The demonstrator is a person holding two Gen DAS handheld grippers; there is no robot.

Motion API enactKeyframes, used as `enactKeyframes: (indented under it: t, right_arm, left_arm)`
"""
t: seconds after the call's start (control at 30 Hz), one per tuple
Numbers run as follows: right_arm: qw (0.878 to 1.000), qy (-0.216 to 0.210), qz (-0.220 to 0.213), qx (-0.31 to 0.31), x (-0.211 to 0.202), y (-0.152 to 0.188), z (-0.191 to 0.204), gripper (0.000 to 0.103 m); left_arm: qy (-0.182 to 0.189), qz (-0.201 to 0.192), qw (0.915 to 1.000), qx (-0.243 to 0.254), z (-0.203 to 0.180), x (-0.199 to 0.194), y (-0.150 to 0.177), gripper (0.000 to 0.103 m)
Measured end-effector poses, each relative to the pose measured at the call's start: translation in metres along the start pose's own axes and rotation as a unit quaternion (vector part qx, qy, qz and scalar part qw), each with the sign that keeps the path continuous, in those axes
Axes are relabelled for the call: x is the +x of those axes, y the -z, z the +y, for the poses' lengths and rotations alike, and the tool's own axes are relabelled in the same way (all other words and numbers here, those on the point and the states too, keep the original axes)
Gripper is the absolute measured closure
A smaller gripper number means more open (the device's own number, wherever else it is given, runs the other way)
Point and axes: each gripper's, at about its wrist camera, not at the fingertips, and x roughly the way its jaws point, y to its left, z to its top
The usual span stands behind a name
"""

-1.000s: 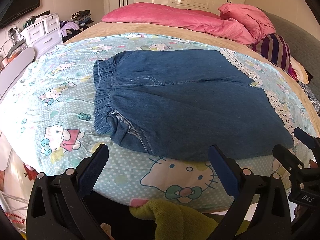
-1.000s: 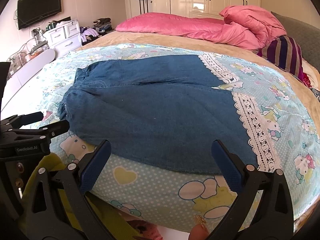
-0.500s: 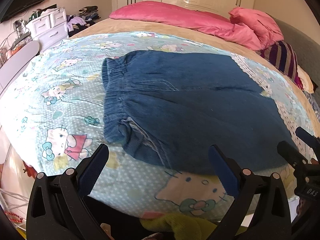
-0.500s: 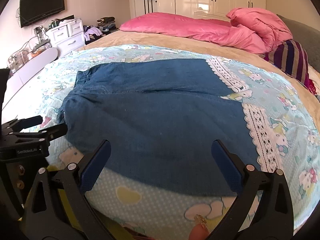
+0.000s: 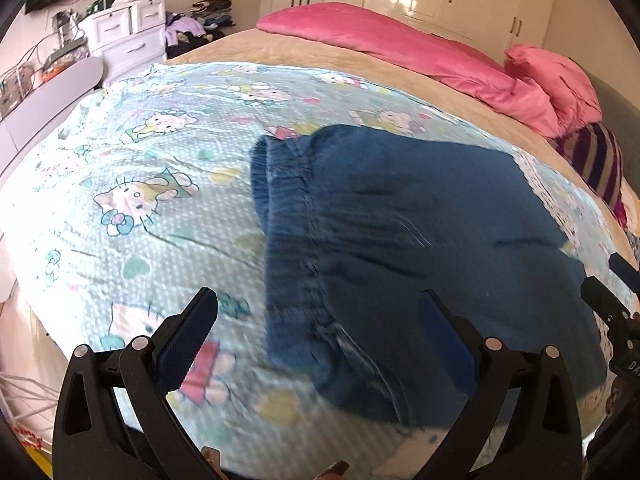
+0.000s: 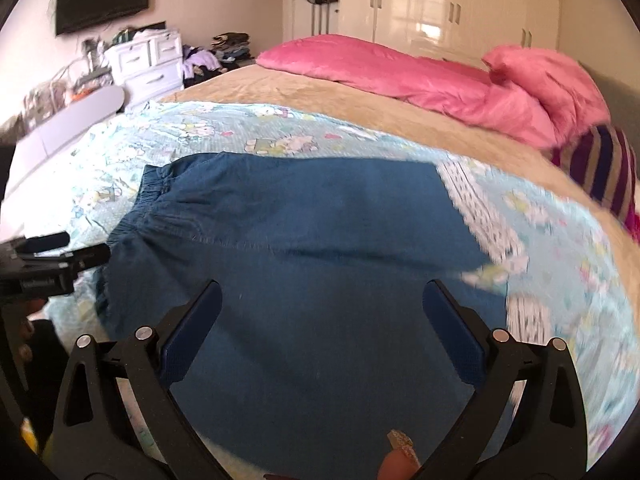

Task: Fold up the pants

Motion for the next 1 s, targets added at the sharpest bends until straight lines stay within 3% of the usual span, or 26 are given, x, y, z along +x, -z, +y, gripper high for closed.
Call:
enactKeyframes:
  t: [0.3, 0.47, 0.77, 1.0]
  right_arm:
    - [0.999, -0.029, -0.003, -0.018, 0.032, -0.041, 0.005, 0.008]
    - [0.997, -0.077, 0.019, -0.014, 0.056, -0.061, 0.004, 0.008]
    - [0.993, -0.091, 0.055, -0.051, 0.117, -0.091, 0.006, 0.008]
    - [0.989, -0.101, 0.08, -0.076, 0.158, -0.098, 0.011, 0.008]
  left_arm:
    - [-0.014, -0.004, 0.9994, -0.031, 0.017, 0.03, -0.046, 0.004]
    - [-0.022, -0.011, 0.9986, -0.046, 0.03, 0.045, -0.071, 0.004]
    - [-0.021, 0.006, 0.9975, -0.068, 0.052, 0.087, -0.096, 0.004]
    - [-0.023, 0.016, 0.9984, -0.05, 0.054, 0.117, -0.106, 0.004]
